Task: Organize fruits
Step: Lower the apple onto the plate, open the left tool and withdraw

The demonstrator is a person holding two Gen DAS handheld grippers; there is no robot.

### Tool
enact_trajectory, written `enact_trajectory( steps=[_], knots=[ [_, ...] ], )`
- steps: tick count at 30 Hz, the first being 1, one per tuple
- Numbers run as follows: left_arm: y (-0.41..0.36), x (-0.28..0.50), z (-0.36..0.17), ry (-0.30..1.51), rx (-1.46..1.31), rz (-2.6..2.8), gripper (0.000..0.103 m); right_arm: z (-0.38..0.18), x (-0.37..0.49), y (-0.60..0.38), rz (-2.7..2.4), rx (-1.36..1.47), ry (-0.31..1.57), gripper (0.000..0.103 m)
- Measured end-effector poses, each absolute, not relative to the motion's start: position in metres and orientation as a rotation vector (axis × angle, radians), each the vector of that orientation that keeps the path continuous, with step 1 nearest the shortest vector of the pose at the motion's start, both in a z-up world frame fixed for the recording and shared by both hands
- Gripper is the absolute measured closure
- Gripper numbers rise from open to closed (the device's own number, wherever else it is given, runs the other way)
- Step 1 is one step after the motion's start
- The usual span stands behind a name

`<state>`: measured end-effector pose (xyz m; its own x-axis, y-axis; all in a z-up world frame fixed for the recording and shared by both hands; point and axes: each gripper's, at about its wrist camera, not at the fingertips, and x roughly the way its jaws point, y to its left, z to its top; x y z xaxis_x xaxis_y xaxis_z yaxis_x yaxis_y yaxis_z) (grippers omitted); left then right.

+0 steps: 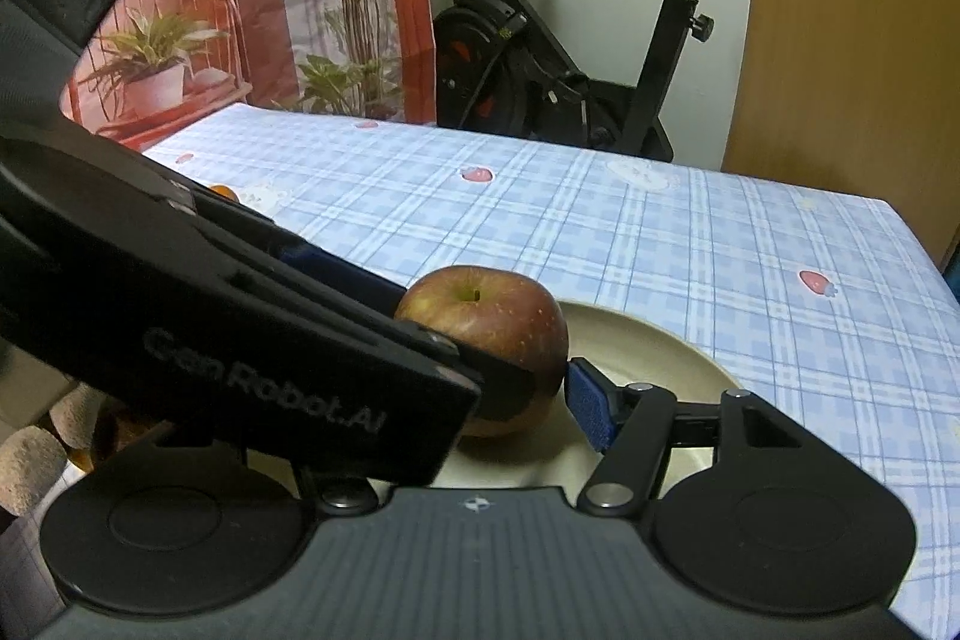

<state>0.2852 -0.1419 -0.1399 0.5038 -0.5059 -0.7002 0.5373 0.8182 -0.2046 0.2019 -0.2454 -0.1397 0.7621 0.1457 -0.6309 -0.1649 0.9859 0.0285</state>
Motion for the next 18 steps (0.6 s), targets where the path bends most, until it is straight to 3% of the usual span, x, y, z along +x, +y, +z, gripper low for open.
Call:
enact_trajectory(
  steps=[18],
  knots=[
    [-0.046, 0.226, -0.092, 0.692, -0.068, -0.484, 0.027, -0.099, 0.151, -0.231, 0.112, 0.092, 0.625, 0.03]
  ],
)
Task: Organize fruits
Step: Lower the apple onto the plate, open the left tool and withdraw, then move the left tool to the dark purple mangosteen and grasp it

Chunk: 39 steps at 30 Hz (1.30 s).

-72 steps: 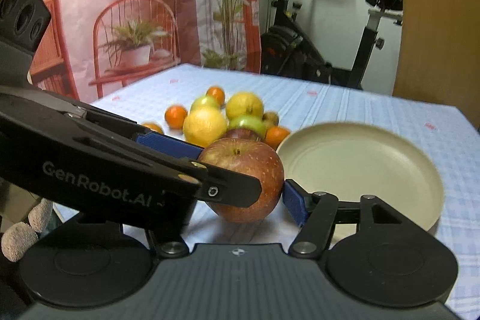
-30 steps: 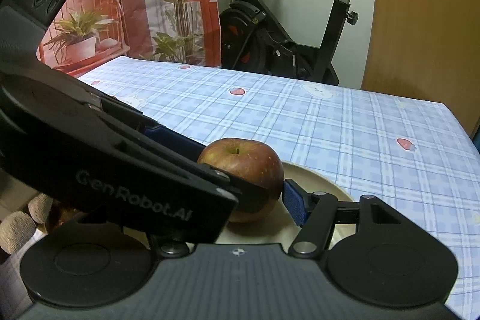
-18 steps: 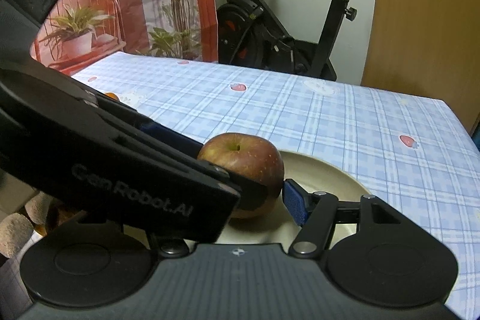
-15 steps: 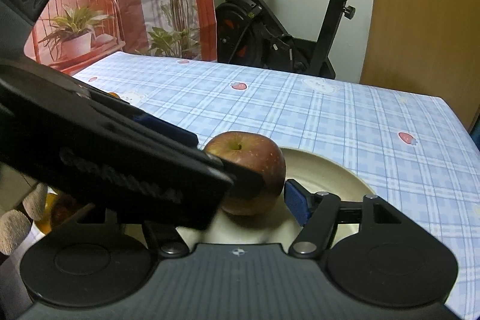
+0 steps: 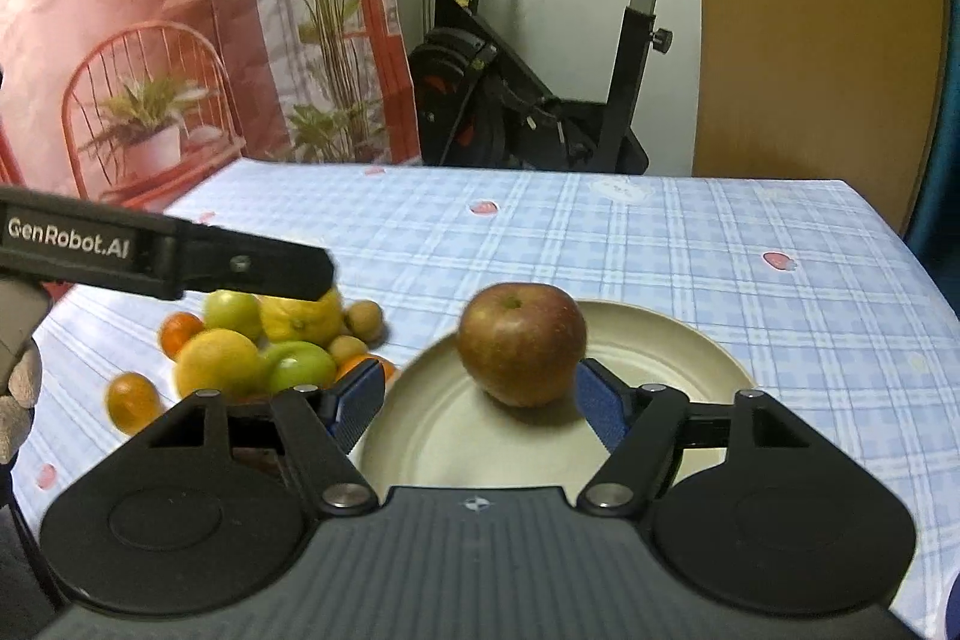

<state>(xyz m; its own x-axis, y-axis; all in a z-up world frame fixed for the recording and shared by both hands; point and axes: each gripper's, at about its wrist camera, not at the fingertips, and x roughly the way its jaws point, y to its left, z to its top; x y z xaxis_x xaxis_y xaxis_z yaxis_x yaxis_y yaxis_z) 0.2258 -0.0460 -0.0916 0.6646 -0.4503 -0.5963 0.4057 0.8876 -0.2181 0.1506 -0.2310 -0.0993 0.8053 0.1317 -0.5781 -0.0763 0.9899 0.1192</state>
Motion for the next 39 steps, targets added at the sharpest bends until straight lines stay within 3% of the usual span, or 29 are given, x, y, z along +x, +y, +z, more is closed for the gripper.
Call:
enact_trajectory(
  steps=[15, 27, 33, 35, 37, 39],
  knots=[
    [0.023, 0.197, -0.092, 0.689, -0.091, -0.339, 0.029, -0.093, 0.123, -0.189, 0.205, 0.069, 0.572, 0.03],
    [0.02, 0.192, -0.101, 0.658, -0.13, -0.333, 0.029, -0.113, 0.126, -0.167, 0.301, -0.069, 0.618, 0.031],
    [0.019, 0.194, -0.101, 0.667, -0.125, -0.331, 0.029, -0.12, 0.146, -0.153, 0.396, -0.213, 0.643, 0.035],
    [0.018, 0.192, -0.102, 0.67, -0.122, -0.338, 0.029, -0.12, 0.153, -0.148, 0.421, -0.224, 0.64, 0.039],
    [0.017, 0.191, -0.103, 0.672, -0.117, -0.344, 0.029, -0.121, 0.161, -0.144, 0.449, -0.219, 0.64, 0.05],
    [0.016, 0.19, -0.104, 0.677, -0.113, -0.349, 0.029, -0.124, 0.168, -0.141, 0.463, -0.216, 0.646, 0.051]
  ],
)
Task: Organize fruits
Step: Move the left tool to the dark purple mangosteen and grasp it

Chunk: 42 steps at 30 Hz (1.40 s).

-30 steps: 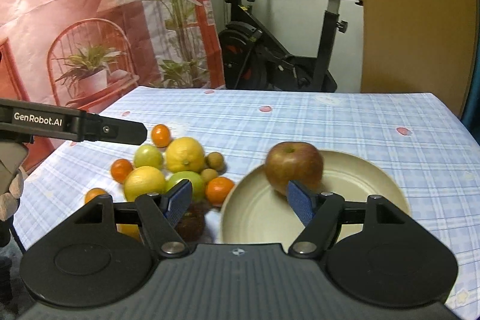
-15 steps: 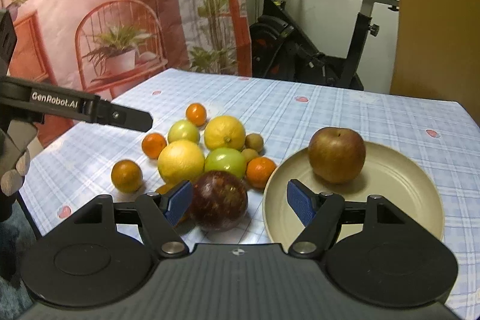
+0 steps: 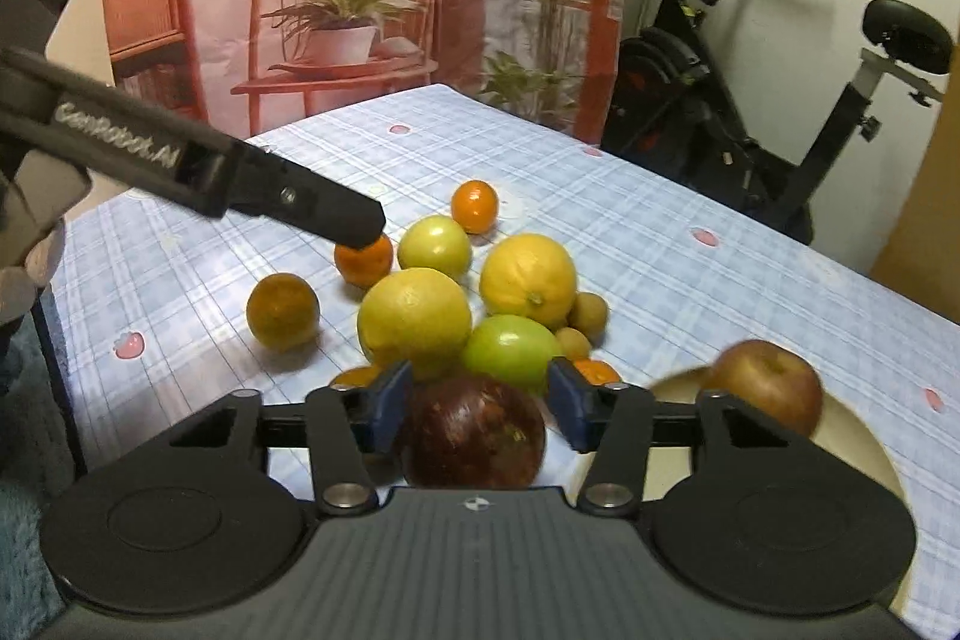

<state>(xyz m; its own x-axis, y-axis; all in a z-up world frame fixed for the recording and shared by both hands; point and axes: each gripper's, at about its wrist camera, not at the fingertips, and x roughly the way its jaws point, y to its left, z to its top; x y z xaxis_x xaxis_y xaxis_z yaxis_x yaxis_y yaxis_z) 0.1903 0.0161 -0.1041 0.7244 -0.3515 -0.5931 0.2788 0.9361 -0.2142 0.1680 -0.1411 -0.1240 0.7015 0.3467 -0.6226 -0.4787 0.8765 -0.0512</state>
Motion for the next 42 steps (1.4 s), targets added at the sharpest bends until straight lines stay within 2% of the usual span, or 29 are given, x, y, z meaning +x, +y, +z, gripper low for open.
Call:
enact_trajectory(
  steps=[10, 22, 28, 42],
  knots=[
    [0.013, 0.193, -0.109, 0.717, -0.114, -0.389, 0.032, -0.124, 0.162, -0.162, 0.458, -0.044, 0.667, 0.063],
    [-0.01, 0.197, -0.124, 0.796, -0.102, -0.486, 0.032, -0.122, 0.113, -0.185, 0.405, 0.045, 0.642, 0.063],
    [-0.024, 0.203, -0.128, 0.849, -0.174, -0.565, 0.032, -0.122, 0.11, -0.185, 0.406, 0.042, 0.646, 0.063],
    [-0.05, 0.206, -0.145, 0.922, -0.102, -0.634, 0.031, -0.125, 0.095, -0.183, 0.393, 0.003, 0.682, 0.062]
  ],
)
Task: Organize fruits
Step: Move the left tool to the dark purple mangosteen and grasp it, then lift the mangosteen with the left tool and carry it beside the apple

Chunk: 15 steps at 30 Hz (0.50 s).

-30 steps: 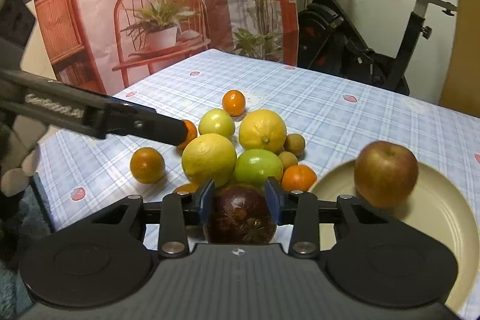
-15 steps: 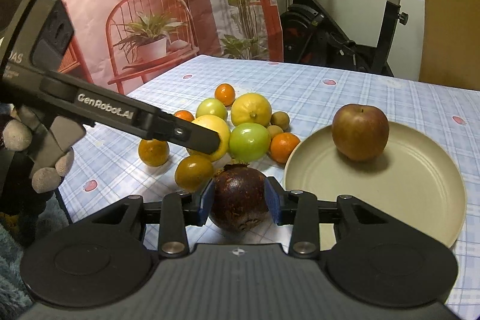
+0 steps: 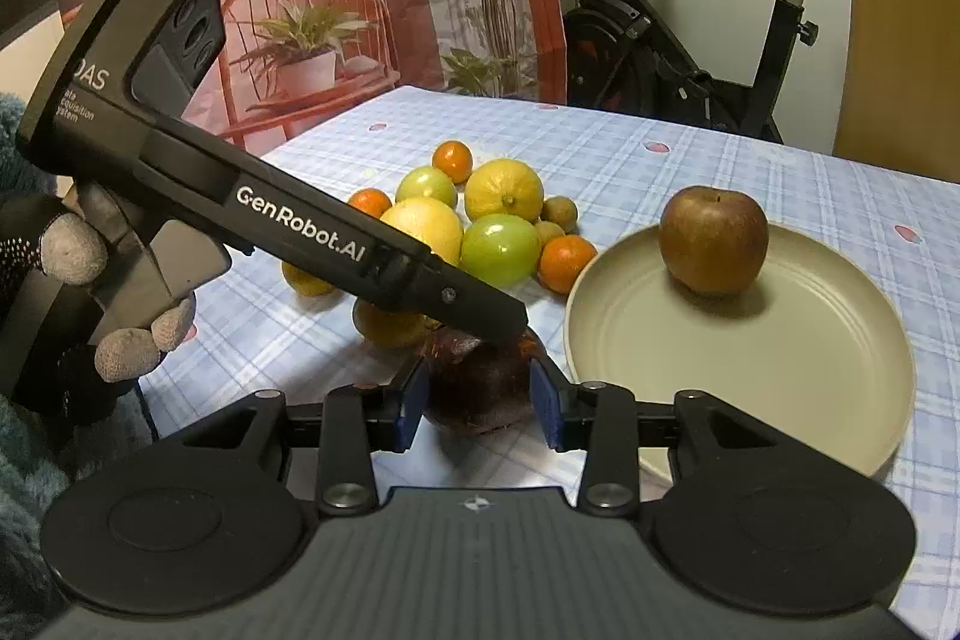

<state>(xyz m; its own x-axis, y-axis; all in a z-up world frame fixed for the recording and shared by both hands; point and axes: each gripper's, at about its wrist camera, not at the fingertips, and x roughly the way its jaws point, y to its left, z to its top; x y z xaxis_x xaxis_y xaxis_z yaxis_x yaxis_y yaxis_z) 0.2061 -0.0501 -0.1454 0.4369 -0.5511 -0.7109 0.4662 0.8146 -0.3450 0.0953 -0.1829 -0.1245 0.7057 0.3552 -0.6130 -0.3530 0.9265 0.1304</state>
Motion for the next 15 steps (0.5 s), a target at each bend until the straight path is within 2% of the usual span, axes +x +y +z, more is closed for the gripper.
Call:
enact_trajectory(
  steps=[8, 10, 15],
  knots=[
    [-0.06, 0.202, -0.152, 0.963, -0.066, -0.698, 0.03, -0.127, 0.092, -0.185, 0.387, 0.006, 0.718, 0.054],
    [-0.064, 0.199, -0.154, 0.97, -0.049, -0.711, 0.03, -0.129, 0.093, -0.186, 0.384, 0.016, 0.727, 0.048],
    [-0.07, 0.198, -0.16, 0.987, -0.024, -0.728, 0.031, -0.133, 0.096, -0.186, 0.387, 0.026, 0.749, 0.043]
  ],
)
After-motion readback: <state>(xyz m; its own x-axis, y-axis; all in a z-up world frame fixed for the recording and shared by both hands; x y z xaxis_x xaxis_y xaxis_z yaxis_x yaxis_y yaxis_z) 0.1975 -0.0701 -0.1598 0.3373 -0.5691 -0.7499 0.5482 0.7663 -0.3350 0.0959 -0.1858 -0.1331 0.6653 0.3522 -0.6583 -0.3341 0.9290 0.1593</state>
